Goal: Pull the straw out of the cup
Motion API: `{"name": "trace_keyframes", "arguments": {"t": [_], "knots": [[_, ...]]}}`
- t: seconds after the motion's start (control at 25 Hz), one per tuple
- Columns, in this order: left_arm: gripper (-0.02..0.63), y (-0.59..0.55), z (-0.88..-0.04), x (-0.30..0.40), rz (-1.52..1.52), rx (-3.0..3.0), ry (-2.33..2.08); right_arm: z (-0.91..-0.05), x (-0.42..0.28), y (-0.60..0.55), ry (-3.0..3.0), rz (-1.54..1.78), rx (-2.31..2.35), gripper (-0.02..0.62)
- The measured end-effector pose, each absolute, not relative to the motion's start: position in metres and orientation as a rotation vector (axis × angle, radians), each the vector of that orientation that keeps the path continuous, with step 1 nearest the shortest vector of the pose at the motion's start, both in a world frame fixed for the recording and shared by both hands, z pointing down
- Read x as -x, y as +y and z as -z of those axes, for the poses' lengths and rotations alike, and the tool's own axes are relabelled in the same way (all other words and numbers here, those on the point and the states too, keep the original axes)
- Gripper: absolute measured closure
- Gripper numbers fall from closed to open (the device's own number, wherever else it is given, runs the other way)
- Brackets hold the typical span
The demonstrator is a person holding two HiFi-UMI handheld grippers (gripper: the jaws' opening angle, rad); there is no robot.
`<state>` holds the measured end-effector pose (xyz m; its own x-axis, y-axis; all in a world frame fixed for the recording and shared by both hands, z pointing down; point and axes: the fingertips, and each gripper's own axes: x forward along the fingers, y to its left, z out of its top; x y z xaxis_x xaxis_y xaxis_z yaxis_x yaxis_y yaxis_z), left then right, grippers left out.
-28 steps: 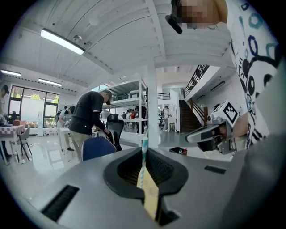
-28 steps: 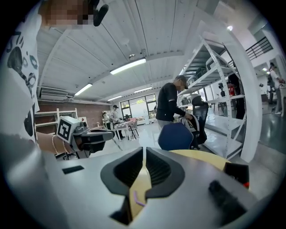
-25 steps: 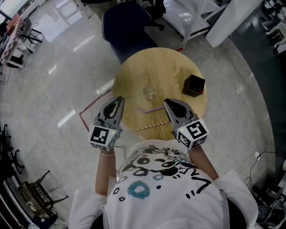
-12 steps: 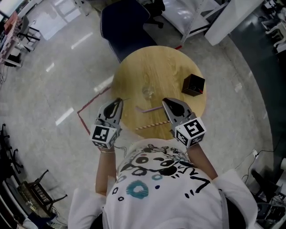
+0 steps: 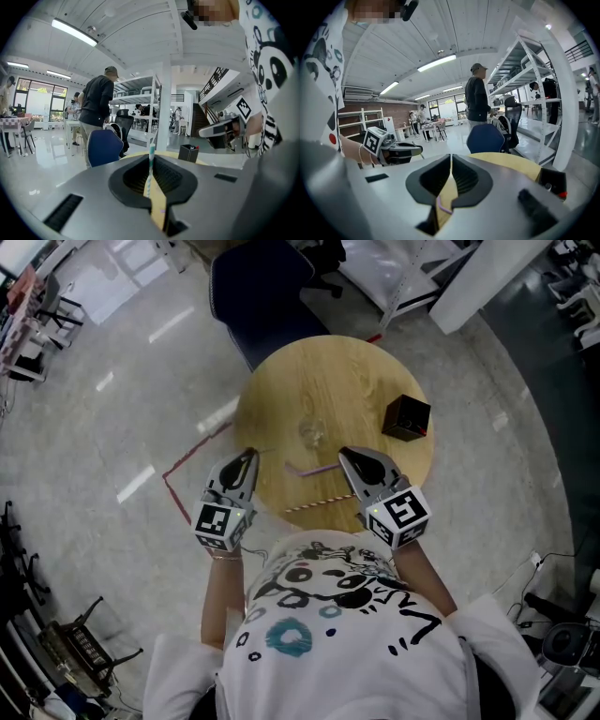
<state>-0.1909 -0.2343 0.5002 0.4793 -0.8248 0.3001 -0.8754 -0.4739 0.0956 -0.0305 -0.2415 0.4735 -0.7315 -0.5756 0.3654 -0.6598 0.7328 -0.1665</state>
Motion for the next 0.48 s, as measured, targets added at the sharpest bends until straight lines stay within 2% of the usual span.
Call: {"name": "trace_keyframes", "arguments": {"t": [0.48], "knots": [[0.574,-0.2322,-0.4932,0.1877,-0.294,-2.506,-1.45,-0.4706,0.0323,-0.2325,-2.635,-0.354,-0.939,0.569]]}}
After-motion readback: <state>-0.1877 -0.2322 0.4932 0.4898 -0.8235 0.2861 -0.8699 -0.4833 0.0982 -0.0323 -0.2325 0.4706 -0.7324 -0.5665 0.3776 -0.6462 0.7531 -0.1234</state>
